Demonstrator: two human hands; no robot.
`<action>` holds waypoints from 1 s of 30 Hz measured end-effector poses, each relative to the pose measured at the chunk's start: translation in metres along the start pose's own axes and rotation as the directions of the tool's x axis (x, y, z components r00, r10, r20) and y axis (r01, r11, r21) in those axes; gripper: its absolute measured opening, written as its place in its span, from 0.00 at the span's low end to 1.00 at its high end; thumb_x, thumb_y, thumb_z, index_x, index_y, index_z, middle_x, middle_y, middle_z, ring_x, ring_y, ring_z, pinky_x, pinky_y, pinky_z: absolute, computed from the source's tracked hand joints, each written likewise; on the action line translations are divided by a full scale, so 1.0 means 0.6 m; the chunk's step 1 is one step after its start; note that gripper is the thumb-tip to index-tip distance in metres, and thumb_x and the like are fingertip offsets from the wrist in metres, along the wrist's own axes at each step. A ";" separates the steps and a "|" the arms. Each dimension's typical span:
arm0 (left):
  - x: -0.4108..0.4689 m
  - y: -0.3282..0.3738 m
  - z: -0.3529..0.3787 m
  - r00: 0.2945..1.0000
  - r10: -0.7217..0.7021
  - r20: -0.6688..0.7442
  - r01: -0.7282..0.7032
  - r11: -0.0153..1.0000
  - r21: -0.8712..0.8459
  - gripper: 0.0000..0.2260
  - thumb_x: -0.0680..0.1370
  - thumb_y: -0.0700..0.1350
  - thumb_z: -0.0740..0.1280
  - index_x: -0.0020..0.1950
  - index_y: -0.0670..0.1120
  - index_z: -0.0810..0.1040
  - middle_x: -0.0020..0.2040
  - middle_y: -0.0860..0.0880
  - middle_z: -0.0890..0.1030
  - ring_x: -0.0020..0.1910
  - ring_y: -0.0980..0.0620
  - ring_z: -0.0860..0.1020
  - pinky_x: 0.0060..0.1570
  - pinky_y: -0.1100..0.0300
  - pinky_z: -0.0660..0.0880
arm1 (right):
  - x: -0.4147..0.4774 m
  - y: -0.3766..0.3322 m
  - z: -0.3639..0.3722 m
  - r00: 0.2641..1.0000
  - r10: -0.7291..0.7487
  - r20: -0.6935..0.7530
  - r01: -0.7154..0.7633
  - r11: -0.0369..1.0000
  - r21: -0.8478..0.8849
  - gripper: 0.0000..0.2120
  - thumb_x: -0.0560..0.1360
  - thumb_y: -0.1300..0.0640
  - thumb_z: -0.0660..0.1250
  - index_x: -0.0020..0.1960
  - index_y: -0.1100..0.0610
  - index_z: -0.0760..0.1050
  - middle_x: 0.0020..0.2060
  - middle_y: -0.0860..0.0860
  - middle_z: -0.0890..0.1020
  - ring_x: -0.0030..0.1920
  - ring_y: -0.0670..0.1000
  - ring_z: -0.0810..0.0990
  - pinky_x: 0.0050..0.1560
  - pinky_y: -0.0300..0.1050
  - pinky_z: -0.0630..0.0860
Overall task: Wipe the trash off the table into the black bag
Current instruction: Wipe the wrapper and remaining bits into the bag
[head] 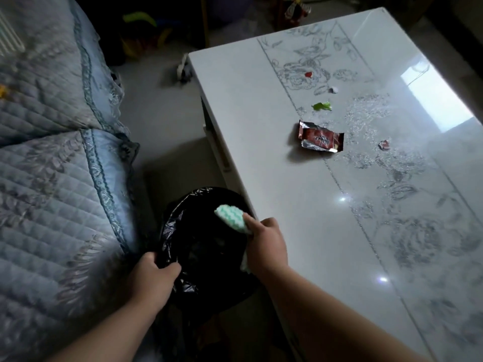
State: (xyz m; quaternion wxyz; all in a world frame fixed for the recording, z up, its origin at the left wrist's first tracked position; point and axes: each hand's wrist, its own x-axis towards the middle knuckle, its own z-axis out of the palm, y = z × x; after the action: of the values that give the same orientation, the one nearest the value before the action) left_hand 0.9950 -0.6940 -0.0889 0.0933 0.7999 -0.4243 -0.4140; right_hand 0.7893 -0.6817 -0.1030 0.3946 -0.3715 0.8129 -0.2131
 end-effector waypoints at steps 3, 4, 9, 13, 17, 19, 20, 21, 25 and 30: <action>0.011 0.011 -0.020 1.000 0.002 0.013 -0.002 1.000 -0.016 0.08 0.66 0.44 0.71 0.39 0.44 0.74 0.37 0.40 0.80 0.38 0.40 0.79 0.45 0.47 0.77 | -0.018 -0.023 0.005 0.995 -0.006 0.102 0.005 1.000 0.010 0.21 0.73 0.62 0.58 0.60 0.43 0.76 0.55 0.55 0.73 0.54 0.55 0.74 0.46 0.36 0.66; 0.015 0.017 -0.028 1.000 0.008 0.015 -0.008 1.000 -0.011 0.08 0.66 0.44 0.71 0.38 0.44 0.73 0.36 0.41 0.80 0.38 0.40 0.79 0.45 0.48 0.77 | -0.019 -0.027 -0.001 0.997 0.000 0.084 0.000 1.000 0.006 0.22 0.73 0.62 0.58 0.60 0.44 0.76 0.54 0.55 0.74 0.53 0.55 0.75 0.46 0.36 0.66; 0.036 0.057 -0.058 0.999 0.047 -0.004 -0.047 0.998 -0.032 0.07 0.67 0.40 0.72 0.38 0.45 0.74 0.37 0.40 0.80 0.40 0.40 0.80 0.44 0.50 0.76 | 0.005 -0.031 -0.095 0.979 0.089 -0.181 -0.099 0.994 -0.047 0.23 0.69 0.64 0.62 0.61 0.48 0.77 0.48 0.56 0.79 0.50 0.57 0.78 0.48 0.39 0.69; 0.061 0.091 -0.066 0.999 0.029 -0.027 -0.029 1.000 -0.010 0.09 0.66 0.44 0.71 0.41 0.41 0.76 0.38 0.38 0.80 0.41 0.38 0.79 0.45 0.48 0.77 | 0.041 0.004 -0.197 0.878 0.297 -0.375 -0.271 0.955 0.121 0.25 0.67 0.66 0.62 0.60 0.48 0.77 0.41 0.54 0.81 0.34 0.52 0.75 0.31 0.37 0.67; 0.088 0.113 -0.057 0.997 -0.003 -0.081 -0.001 0.999 -0.047 0.06 0.70 0.39 0.70 0.36 0.39 0.75 0.31 0.39 0.77 0.31 0.42 0.76 0.33 0.54 0.71 | 0.069 0.065 -0.280 0.739 0.465 -0.488 -0.398 0.885 0.241 0.25 0.66 0.66 0.62 0.60 0.50 0.77 0.43 0.55 0.82 0.35 0.53 0.75 0.34 0.40 0.68; 0.104 0.116 -0.045 0.994 -0.029 -0.109 0.022 0.998 -0.066 0.08 0.70 0.37 0.69 0.32 0.39 0.72 0.25 0.42 0.73 0.25 0.46 0.72 0.28 0.58 0.66 | 0.086 0.098 -0.309 0.656 0.542 -0.526 -0.447 0.840 0.308 0.24 0.66 0.66 0.61 0.60 0.51 0.77 0.47 0.57 0.82 0.39 0.56 0.75 0.43 0.43 0.71; 0.110 0.115 -0.042 0.992 -0.047 -0.114 0.039 0.997 -0.072 0.09 0.70 0.38 0.69 0.32 0.39 0.72 0.24 0.42 0.72 0.24 0.46 0.71 0.27 0.58 0.66 | 0.094 0.112 -0.320 0.618 0.570 -0.541 -0.460 0.821 0.339 0.23 0.66 0.66 0.61 0.59 0.52 0.76 0.47 0.58 0.82 0.40 0.57 0.74 0.44 0.44 0.71; 0.117 0.117 -0.037 0.991 -0.068 -0.118 0.060 0.996 -0.070 0.09 0.70 0.39 0.69 0.32 0.39 0.72 0.24 0.42 0.72 0.24 0.46 0.71 0.28 0.57 0.66 | 0.104 0.127 -0.330 0.578 0.599 -0.554 -0.474 0.799 0.370 0.23 0.67 0.66 0.60 0.59 0.53 0.76 0.48 0.58 0.82 0.41 0.58 0.74 0.46 0.46 0.72; 0.137 0.120 -0.023 0.979 -0.141 -0.148 0.137 0.990 -0.035 0.12 0.70 0.42 0.70 0.32 0.37 0.72 0.27 0.39 0.73 0.27 0.42 0.73 0.33 0.53 0.70 | 0.145 0.172 -0.364 0.456 0.702 -0.548 -0.523 0.709 0.473 0.19 0.69 0.66 0.58 0.58 0.55 0.74 0.51 0.61 0.80 0.50 0.62 0.78 0.51 0.49 0.74; 0.163 0.140 -0.017 0.961 -0.265 -0.075 0.261 0.963 -0.060 0.13 0.74 0.43 0.68 0.40 0.33 0.72 0.39 0.36 0.75 0.37 0.40 0.74 0.39 0.50 0.67 | 0.222 0.168 -0.406 0.465 0.690 -0.554 -0.551 0.716 0.429 0.16 0.69 0.65 0.57 0.54 0.58 0.76 0.51 0.63 0.80 0.50 0.64 0.77 0.53 0.49 0.74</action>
State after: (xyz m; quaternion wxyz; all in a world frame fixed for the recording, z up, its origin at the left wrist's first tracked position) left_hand 0.9814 -0.8224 -0.0974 0.0748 0.8631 -0.2995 -0.3997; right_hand 0.4954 -0.7079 -0.0863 0.1506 0.0960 0.9515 -0.2506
